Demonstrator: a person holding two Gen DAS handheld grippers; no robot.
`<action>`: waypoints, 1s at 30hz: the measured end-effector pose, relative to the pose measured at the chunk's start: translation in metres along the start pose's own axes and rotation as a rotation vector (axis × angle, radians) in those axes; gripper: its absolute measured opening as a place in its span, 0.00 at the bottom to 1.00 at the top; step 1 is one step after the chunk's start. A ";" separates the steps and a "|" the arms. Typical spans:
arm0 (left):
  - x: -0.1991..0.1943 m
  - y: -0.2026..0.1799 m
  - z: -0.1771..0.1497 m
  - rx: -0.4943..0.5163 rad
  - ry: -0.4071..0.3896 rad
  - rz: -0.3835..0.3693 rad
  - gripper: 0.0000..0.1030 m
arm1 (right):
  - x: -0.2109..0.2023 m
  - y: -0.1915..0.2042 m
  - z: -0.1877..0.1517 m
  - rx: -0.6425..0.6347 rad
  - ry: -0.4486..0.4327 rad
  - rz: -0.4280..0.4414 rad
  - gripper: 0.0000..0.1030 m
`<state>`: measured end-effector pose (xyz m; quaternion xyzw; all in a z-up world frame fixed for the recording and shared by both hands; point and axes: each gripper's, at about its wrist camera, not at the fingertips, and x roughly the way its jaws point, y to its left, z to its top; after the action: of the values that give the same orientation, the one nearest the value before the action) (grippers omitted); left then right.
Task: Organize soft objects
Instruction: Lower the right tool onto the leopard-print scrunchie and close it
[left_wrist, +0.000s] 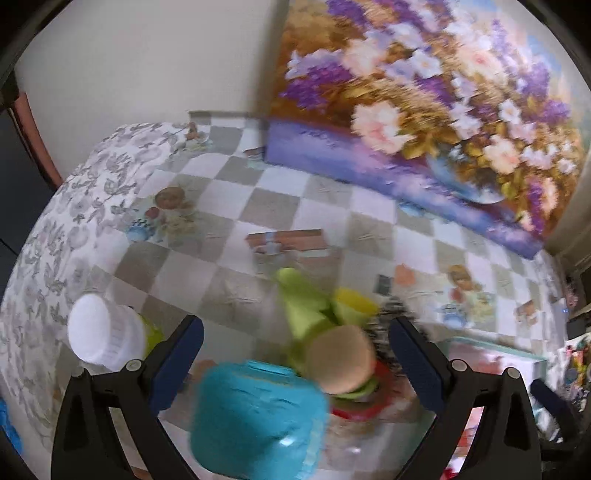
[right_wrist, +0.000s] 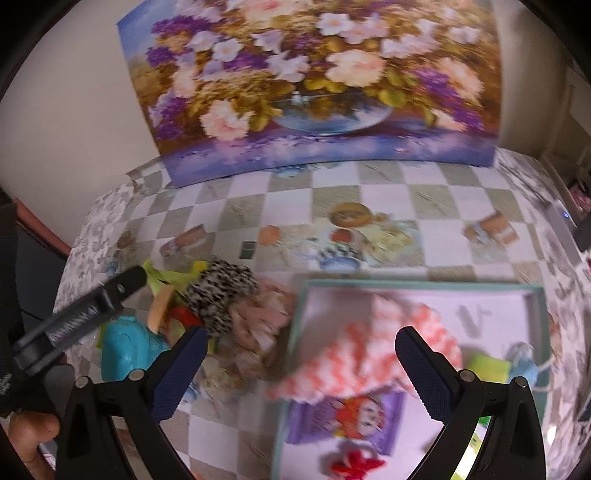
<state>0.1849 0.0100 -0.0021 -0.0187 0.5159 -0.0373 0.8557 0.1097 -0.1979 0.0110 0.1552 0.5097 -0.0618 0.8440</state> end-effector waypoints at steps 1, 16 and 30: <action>0.003 0.003 0.002 -0.001 0.007 0.010 0.97 | 0.004 0.005 0.002 -0.005 0.000 0.009 0.98; 0.021 0.028 0.004 -0.134 0.052 -0.054 0.97 | 0.057 0.047 0.011 -0.041 0.038 0.126 0.67; 0.025 0.029 0.001 -0.159 0.079 -0.065 0.97 | 0.068 0.056 0.006 -0.033 0.017 0.180 0.29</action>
<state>0.1982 0.0374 -0.0255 -0.1018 0.5497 -0.0246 0.8288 0.1612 -0.1428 -0.0349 0.1869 0.5018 0.0242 0.8442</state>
